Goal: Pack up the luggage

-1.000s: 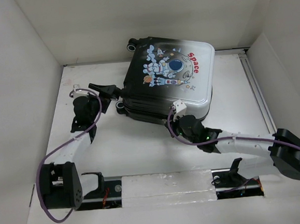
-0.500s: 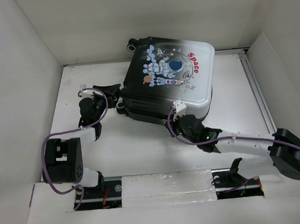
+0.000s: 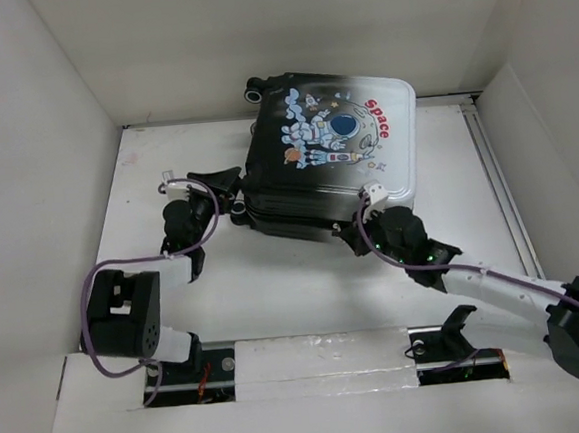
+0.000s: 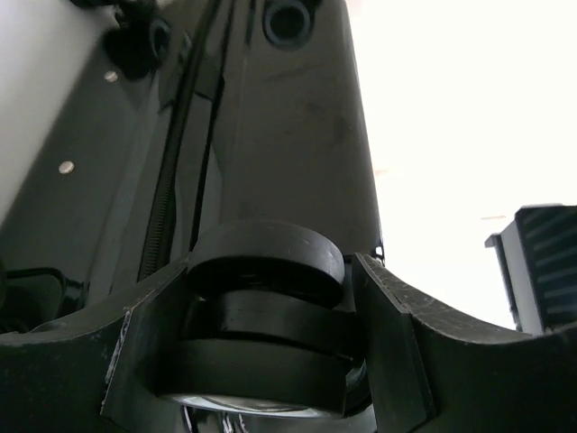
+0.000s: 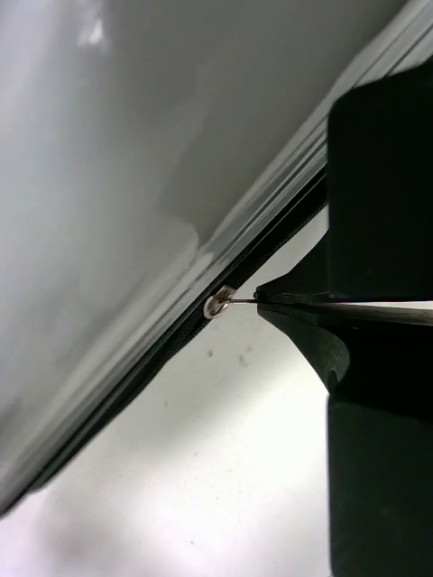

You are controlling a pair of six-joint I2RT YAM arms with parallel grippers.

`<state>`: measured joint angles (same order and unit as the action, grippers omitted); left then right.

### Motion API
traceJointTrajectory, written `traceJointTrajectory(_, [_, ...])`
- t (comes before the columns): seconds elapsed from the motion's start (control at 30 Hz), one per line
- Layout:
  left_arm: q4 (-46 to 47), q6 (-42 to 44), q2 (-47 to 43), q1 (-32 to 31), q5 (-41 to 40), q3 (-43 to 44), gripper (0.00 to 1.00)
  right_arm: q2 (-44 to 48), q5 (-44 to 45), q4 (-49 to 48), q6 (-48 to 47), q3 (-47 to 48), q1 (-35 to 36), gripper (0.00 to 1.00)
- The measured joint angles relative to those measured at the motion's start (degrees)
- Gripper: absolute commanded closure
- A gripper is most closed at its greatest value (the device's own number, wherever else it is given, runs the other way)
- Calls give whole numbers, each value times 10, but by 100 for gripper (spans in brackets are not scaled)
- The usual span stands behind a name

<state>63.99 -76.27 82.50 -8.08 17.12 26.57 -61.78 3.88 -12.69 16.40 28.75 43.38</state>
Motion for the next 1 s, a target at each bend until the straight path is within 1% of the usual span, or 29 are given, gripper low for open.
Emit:
traceJointTrajectory(0.07, [-10, 14, -30, -33, -29, -18, 100, 22, -27, 28, -7, 0, -37, 100])
traceJointTrajectory(0.2, [-33, 47, -110, -126, -93, -56, 100, 47, -59, 78, -21, 0, -90, 100])
traceJointTrajectory(0.3, [-37, 57, -160, -196, -144, -89, 100, 42, -65, 91, -20, 0, -90, 100])
traceJointTrajectory(0.37, [-49, 69, -188, -239, -182, -106, 100, 35, -60, 71, -12, -9, -67, 100])
traceJointTrajectory(0.43, [-65, 77, -207, -273, -220, -115, 100, 30, -36, 36, -1, -24, -32, 100])
traceJointTrajectory(0.5, [-77, 80, -219, -298, -251, -118, 100, 15, -16, -1, 10, -32, 21, 100])
traceJointTrajectory(0.6, [-91, 83, -220, -320, -244, -118, 100, -29, 3, -46, 19, -28, 118, 100])
traceJointTrajectory(0.7, [-96, 85, -212, -337, -210, -114, 100, -55, 19, -71, 22, -19, 170, 100])
traceJointTrajectory(0.77, [-96, 87, -203, -343, -190, -107, 100, -66, 33, -87, 22, -19, 182, 100])
traceJointTrajectory(0.87, [-98, 88, -189, -346, -189, -96, 100, -91, 54, -128, 19, -21, 186, 100])
traceJointTrajectory(1.0, [-110, 89, -159, -381, -231, -66, 100, -136, 115, -211, 21, -25, 193, 100])
